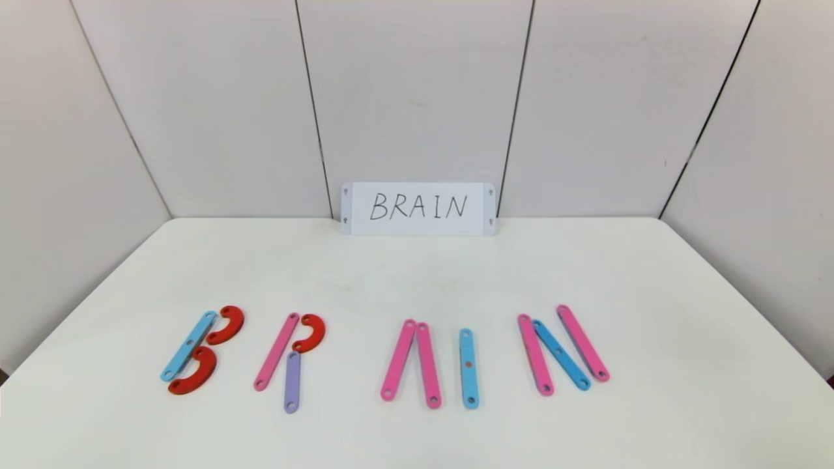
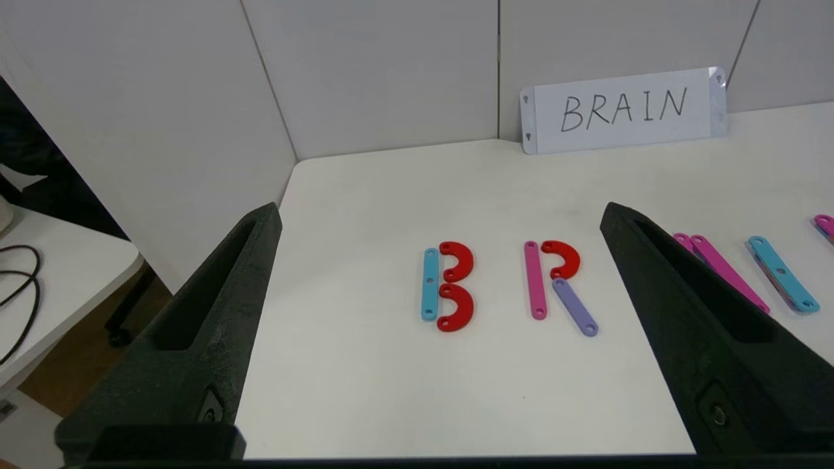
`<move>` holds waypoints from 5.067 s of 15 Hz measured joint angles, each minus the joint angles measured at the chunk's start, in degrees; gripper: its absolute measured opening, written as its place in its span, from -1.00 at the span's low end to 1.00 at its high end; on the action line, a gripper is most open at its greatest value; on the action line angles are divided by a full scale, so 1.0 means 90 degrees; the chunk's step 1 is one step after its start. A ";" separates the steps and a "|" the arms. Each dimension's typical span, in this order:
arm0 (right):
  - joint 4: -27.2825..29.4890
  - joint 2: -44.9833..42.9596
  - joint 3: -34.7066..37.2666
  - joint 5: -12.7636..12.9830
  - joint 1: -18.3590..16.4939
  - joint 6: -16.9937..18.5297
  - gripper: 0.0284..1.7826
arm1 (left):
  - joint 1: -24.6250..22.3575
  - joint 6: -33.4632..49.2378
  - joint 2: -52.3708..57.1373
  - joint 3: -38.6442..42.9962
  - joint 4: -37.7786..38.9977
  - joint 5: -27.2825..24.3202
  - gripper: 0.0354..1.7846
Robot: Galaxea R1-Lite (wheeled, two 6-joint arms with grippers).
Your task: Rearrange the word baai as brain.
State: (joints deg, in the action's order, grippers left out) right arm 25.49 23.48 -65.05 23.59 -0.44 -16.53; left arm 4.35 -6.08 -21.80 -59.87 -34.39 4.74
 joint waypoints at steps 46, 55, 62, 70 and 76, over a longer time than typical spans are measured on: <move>-0.3938 -0.2609 0.7228 -0.1972 0.0060 0.0811 0.95 | -0.0501 0.0383 0.2419 0.6652 0.4853 -0.1463 0.93; -0.2884 -0.2609 0.7220 -0.2704 0.0057 0.1287 0.95 | -0.0501 0.0486 0.2419 0.6652 0.4347 -0.1069 0.93; -0.2899 -0.2609 0.7228 -0.2658 0.0057 0.1596 0.95 | -0.0501 0.2085 0.2419 0.6652 0.4164 -0.1040 0.93; -0.2896 -0.2609 0.7228 -0.2666 0.0054 0.1564 0.95 | -0.0501 0.1392 0.2419 0.6652 0.4207 -0.0945 0.93; -0.2899 -0.2609 0.7228 -0.2667 0.0057 0.1564 0.95 | -0.0501 -0.0027 0.2419 0.6649 0.3866 -0.0685 0.93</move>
State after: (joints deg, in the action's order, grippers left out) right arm -0.60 0.00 0.00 -0.41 0.07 -2.45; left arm -0.16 -6.33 -0.02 -0.02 0.40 -1.43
